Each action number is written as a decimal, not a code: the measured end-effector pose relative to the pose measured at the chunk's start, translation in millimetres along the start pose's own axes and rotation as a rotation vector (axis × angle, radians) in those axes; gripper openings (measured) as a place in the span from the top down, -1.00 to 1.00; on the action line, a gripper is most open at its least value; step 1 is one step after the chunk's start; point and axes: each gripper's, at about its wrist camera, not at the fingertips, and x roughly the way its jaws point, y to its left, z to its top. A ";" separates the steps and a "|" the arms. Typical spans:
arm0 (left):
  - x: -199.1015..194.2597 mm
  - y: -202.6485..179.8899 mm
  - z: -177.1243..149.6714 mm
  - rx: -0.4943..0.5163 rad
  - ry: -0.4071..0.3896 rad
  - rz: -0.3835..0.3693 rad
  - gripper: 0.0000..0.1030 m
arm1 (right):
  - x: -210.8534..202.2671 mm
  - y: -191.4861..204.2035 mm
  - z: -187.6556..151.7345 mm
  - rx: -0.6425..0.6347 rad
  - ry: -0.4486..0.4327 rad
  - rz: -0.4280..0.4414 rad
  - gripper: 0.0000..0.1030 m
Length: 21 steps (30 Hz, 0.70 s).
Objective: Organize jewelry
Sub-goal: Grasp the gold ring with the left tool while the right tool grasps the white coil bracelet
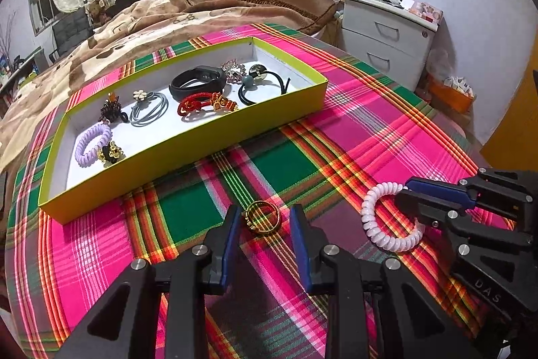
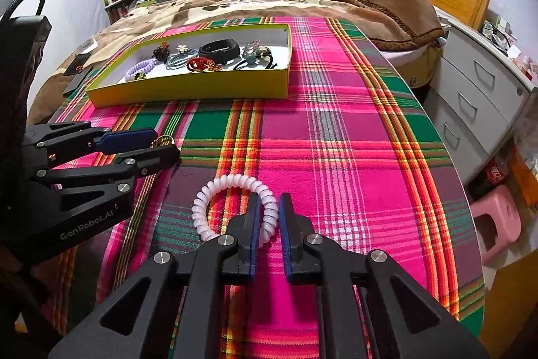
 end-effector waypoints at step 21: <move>-32.1 10.1 -21.5 -0.057 -0.062 -0.045 0.57 | -16.0 0.4 0.1 0.037 -0.038 0.014 0.81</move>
